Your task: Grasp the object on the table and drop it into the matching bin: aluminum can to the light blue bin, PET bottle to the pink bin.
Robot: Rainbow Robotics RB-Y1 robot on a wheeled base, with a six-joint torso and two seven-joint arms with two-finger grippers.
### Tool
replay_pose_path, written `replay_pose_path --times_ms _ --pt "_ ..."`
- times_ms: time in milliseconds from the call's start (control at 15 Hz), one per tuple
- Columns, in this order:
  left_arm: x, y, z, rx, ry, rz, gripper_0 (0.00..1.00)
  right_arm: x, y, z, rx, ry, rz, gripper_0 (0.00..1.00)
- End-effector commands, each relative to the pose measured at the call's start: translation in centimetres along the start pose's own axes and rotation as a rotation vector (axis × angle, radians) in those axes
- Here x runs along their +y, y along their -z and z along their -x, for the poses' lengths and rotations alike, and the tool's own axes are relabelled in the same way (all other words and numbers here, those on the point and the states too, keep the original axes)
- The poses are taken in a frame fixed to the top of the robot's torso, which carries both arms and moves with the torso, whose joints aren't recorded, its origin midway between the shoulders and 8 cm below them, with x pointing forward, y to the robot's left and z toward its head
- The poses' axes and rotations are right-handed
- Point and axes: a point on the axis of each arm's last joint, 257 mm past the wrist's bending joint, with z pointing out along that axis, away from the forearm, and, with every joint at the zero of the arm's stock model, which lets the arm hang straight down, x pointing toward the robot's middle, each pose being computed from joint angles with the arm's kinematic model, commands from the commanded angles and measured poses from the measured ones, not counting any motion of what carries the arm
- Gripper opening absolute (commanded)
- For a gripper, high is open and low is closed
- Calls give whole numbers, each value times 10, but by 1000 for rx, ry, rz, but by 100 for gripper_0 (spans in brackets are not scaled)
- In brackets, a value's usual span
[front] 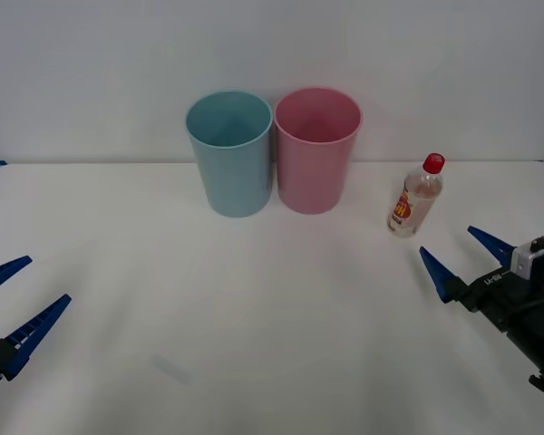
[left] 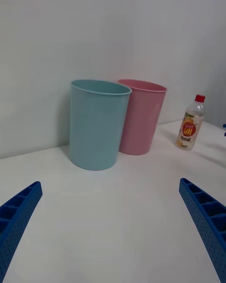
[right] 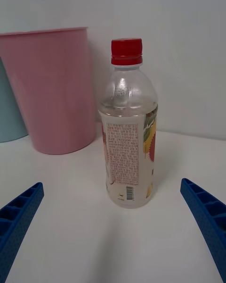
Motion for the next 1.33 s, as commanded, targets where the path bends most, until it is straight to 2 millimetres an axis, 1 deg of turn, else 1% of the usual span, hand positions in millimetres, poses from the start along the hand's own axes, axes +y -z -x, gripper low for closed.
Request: replay_pose_path --times_ms 67,133,467,600,800,1133,1333 --pt "0 0 0 0 0 0 100 -5 -19 -6 10 2 -1 100" --pt "0 0 0 0 0 0 100 -6 -26 -9 17 2 -3 100" --pt "0 0 0 0 0 0 100 -13 -61 -11 23 -7 -19 100" --pt "0 0 0 0 0 0 100 -12 -79 -12 25 -21 -27 100" --pt "0 0 0 0 0 0 100 -15 -98 -13 34 -25 -45 100" --pt "0 0 0 0 0 0 100 -20 -123 -12 51 -27 -62 100" --pt "0 0 0 0 0 0 100 -22 -129 -11 54 -19 -76 100"
